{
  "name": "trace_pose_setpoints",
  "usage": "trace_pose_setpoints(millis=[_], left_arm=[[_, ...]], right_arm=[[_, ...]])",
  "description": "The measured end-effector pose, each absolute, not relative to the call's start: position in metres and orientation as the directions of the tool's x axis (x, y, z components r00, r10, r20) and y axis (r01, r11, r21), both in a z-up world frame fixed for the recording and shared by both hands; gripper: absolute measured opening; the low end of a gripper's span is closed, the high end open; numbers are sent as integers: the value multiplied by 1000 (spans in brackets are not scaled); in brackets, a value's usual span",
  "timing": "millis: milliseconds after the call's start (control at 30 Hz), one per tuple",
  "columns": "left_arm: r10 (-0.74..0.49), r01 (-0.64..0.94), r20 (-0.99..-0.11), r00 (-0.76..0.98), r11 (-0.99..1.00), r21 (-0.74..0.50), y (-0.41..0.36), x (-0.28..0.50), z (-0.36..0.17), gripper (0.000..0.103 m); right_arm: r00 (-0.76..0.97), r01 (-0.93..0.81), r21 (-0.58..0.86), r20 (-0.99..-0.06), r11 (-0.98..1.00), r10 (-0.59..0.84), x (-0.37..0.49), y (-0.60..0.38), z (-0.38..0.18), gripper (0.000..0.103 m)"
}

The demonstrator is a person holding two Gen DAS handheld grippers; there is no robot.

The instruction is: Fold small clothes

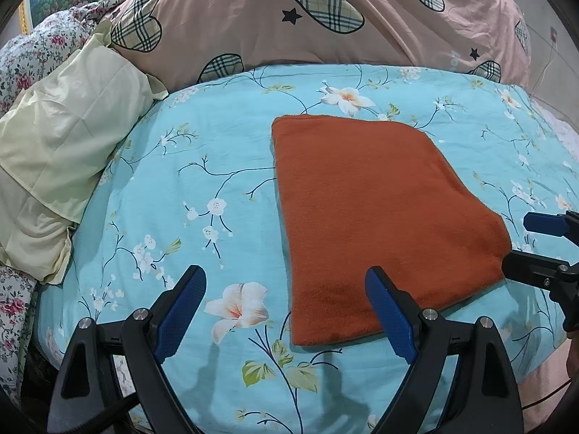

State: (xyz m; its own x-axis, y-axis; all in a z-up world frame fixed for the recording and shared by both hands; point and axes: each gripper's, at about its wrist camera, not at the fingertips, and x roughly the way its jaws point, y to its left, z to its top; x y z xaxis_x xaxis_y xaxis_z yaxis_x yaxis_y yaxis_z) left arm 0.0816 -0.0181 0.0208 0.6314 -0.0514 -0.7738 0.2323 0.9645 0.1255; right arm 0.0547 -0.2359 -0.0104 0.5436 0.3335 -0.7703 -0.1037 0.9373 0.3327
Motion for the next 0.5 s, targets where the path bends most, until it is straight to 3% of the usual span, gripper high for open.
trace_pose_setpoints(millis=[500], left_arm=[[-50,232,-772,633,964,127,-19,81,23,90]], right_arm=[[543,-106,332,-770,937,334,56,-238,-10,102]])
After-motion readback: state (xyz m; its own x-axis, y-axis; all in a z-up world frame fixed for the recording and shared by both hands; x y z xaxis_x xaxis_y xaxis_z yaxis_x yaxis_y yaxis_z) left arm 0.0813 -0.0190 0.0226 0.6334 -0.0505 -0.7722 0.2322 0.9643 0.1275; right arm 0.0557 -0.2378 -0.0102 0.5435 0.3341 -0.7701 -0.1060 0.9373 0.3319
